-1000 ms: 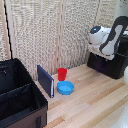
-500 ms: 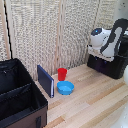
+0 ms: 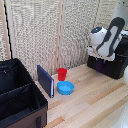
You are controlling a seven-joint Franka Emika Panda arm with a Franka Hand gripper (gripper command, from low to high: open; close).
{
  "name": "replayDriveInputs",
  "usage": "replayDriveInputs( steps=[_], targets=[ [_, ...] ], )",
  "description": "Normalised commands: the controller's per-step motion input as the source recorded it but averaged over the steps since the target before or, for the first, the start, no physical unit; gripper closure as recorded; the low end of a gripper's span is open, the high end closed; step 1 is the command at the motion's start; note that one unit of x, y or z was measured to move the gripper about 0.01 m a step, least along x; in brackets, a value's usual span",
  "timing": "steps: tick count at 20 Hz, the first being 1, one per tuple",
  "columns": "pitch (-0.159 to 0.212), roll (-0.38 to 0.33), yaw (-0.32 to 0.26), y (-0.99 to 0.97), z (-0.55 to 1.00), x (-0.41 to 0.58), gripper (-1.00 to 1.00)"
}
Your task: Gently grip the air fryer handle with your gripper and kindly pull it open by sliding your gripper away from the base. Gradually bring your gripper in line with the blue bowl and gently capture it, without tightening your grip too much. Securely place the blue bowl inside the opened air fryer with a steady position. Liberate your robot's gripper, and withdraw your gripper from the proximity of the air fryer.
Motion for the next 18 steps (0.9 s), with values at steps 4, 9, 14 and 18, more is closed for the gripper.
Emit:
replayDriveInputs(
  steps=[4, 9, 14, 18],
  targets=[
    [0.153, 0.352, -0.159, 0.25, 0.0, 0.034, 1.0],
    [0.066, 0.322, -0.145, 0.35, 0.12, -0.026, 1.0],
    [-0.003, 0.196, -0.103, 0.58, 0.36, -0.149, 1.0],
    [-0.07, 0.076, -0.104, 0.74, 0.34, -0.199, 1.0]
  ],
)
